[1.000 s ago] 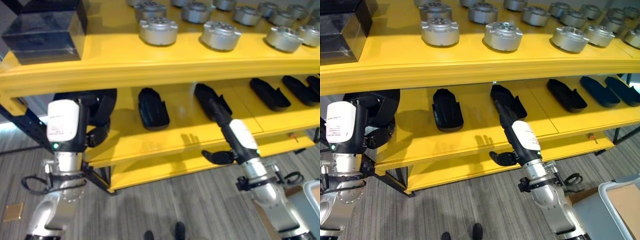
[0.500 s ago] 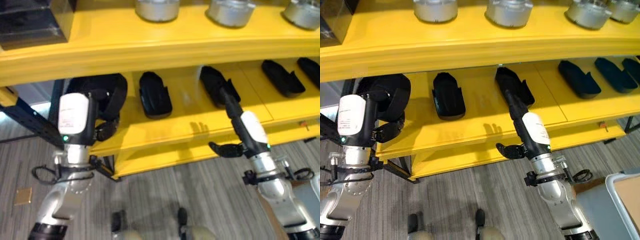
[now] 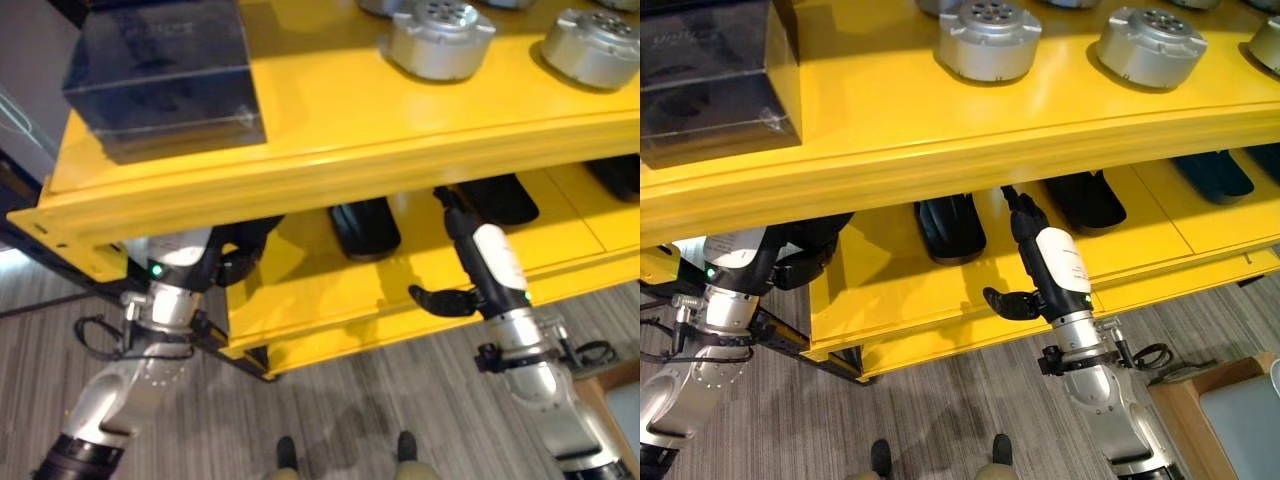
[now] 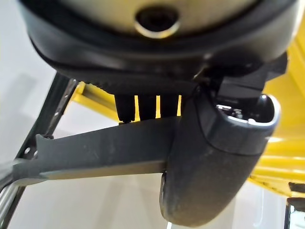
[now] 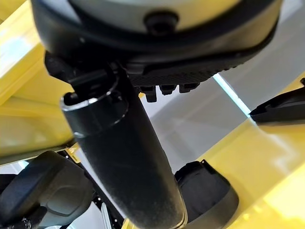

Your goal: Move parts from the plastic box to the shelf.

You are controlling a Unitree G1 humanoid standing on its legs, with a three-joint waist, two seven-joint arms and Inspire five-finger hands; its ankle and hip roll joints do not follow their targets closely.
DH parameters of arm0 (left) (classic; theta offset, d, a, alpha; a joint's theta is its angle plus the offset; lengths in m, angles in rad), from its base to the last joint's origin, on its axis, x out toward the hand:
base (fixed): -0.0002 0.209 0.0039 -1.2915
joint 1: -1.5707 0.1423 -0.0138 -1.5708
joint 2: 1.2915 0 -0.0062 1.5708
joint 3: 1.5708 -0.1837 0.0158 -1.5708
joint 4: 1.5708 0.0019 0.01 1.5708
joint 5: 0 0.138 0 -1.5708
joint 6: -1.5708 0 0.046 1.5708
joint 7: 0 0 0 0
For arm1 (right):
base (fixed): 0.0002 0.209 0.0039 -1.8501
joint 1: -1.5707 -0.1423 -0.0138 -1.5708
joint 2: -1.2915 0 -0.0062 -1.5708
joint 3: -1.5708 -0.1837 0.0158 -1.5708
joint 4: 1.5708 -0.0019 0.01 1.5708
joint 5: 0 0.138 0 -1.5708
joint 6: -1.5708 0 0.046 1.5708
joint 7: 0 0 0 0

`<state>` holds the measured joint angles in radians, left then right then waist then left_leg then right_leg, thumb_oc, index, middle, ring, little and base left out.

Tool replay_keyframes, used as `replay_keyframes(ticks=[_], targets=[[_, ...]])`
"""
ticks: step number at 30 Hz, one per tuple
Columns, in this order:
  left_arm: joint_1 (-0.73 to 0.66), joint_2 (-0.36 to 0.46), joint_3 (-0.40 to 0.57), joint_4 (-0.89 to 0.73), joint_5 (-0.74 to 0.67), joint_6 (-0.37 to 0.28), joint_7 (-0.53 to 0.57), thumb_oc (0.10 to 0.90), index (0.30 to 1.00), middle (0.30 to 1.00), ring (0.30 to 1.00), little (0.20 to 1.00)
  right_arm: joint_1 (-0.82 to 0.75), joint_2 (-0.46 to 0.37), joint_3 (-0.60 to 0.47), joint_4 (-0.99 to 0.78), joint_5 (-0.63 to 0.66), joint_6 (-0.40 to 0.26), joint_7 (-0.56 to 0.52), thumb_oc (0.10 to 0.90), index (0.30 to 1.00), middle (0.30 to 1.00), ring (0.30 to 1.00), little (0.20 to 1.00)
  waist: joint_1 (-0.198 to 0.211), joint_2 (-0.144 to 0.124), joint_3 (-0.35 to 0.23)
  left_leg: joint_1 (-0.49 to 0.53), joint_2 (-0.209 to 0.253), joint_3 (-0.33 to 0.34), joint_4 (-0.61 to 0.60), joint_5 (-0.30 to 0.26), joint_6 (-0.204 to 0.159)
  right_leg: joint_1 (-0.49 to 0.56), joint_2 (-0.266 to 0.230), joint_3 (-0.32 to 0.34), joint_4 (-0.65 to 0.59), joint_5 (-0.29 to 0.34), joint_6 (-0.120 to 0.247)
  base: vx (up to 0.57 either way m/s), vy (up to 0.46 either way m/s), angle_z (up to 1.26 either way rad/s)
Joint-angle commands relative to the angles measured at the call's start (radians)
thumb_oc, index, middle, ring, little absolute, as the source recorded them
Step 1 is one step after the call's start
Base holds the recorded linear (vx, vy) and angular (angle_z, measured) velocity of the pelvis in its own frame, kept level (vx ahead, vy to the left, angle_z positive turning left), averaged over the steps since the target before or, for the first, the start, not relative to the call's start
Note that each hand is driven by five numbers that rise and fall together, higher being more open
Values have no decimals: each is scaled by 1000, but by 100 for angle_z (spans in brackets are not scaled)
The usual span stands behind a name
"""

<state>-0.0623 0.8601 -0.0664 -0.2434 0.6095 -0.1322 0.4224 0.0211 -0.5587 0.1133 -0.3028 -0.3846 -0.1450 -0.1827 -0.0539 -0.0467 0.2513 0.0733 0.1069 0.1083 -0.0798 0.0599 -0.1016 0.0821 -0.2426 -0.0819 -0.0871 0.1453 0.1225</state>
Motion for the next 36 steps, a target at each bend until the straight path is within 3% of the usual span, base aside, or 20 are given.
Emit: replay_keyframes(ticks=[1,4,14,22,28,36], targets=[[-104,71,75,0,74,-31,65,400,300,300,300,300,-38,-37,-29,-56,-2,-65,-42,900,1000,1000,1000,1000,-16,-14,-149,16,5,51,-8,-31,47,-33,4,39,70,-97,58,6,9,-5],[-111,108,60,15,97,-35,63,400,300,300,300,300,-37,-38,-25,-57,2,-69,-39,900,1000,1000,1000,1000,-20,-16,-147,17,5,55,-8,-31,46,-36,5,43,65,-94,60,-2,0,-4],[-163,391,-139,98,290,-102,26,400,300,300,300,300,-6,-58,20,-65,28,-124,-40,900,1000,1000,1000,1000,-41,-8,-116,41,19,68,-8,-33,34,-14,15,38,48,-87,68,-2,-13,-6],[-184,518,-257,147,378,-130,25,400,300,300,300,300,1,-79,32,-69,48,-162,-56,900,1000,1000,1000,1000,-44,-7,-82,44,27,68,-8,-28,28,-13,20,31,50,-85,71,-9,-9,-2],[-201,525,-314,218,371,-132,17,400,300,300,300,300,1,-92,25,-72,51,-172,-64,900,1000,1000,1000,1000,-36,-7,-60,37,29,68,-8,-23,26,-22,25,28,54,-83,71,0,0,0],[-105,443,-192,254,343,-92,29,400,300,300,300,300,-17,-97,8,-82,48,-161,-65,900,1000,1000,1000,1000,-26,-13,-49,29,32,64,-8,-22,25,-27,24,23,55,-84,69,0,-2,1]])
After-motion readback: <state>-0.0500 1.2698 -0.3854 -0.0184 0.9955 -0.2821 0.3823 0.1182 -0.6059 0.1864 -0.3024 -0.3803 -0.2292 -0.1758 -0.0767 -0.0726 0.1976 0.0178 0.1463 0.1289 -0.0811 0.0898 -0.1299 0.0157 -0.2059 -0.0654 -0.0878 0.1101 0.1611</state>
